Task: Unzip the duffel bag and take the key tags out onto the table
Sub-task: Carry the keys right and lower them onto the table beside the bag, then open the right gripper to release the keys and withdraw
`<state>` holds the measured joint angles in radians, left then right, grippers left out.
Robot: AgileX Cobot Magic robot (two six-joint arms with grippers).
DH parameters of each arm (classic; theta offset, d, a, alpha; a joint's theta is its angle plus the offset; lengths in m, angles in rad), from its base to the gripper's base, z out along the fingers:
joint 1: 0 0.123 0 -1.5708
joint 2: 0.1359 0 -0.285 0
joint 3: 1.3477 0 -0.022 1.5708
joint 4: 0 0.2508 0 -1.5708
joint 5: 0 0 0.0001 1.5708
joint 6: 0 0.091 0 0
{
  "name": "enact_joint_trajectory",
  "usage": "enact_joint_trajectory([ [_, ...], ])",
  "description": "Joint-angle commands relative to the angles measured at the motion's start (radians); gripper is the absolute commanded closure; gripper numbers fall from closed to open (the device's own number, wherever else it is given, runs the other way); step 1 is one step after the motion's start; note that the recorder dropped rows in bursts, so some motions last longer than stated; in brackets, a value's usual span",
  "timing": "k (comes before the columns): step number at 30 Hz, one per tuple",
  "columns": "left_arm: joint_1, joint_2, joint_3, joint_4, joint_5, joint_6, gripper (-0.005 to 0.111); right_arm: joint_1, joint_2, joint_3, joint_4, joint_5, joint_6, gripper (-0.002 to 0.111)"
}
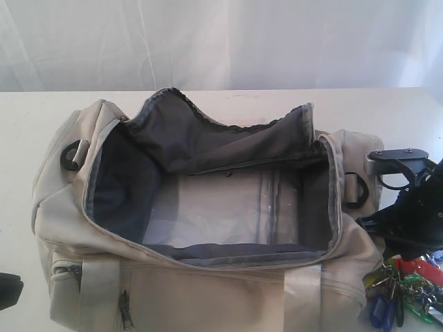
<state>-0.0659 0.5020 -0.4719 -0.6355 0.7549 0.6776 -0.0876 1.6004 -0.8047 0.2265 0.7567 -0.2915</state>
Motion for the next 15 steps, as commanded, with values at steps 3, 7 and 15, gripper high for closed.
enact_joint_trajectory([
  [3, 0.003, -0.002, 0.006, -0.030, 0.015, 0.004, 0.107, -0.001, -0.018, -0.024, 0.019, 0.075, -0.027, 0.058],
  [7, 0.003, -0.002, 0.006, -0.030, 0.015, 0.004, 0.107, -0.001, -0.064, -0.072, 0.008, 0.187, -0.019, 0.058],
  [15, 0.003, -0.002, 0.006, -0.030, 0.015, 0.004, 0.107, -0.001, -0.236, -0.078, -0.001, 0.257, 0.004, 0.083],
])
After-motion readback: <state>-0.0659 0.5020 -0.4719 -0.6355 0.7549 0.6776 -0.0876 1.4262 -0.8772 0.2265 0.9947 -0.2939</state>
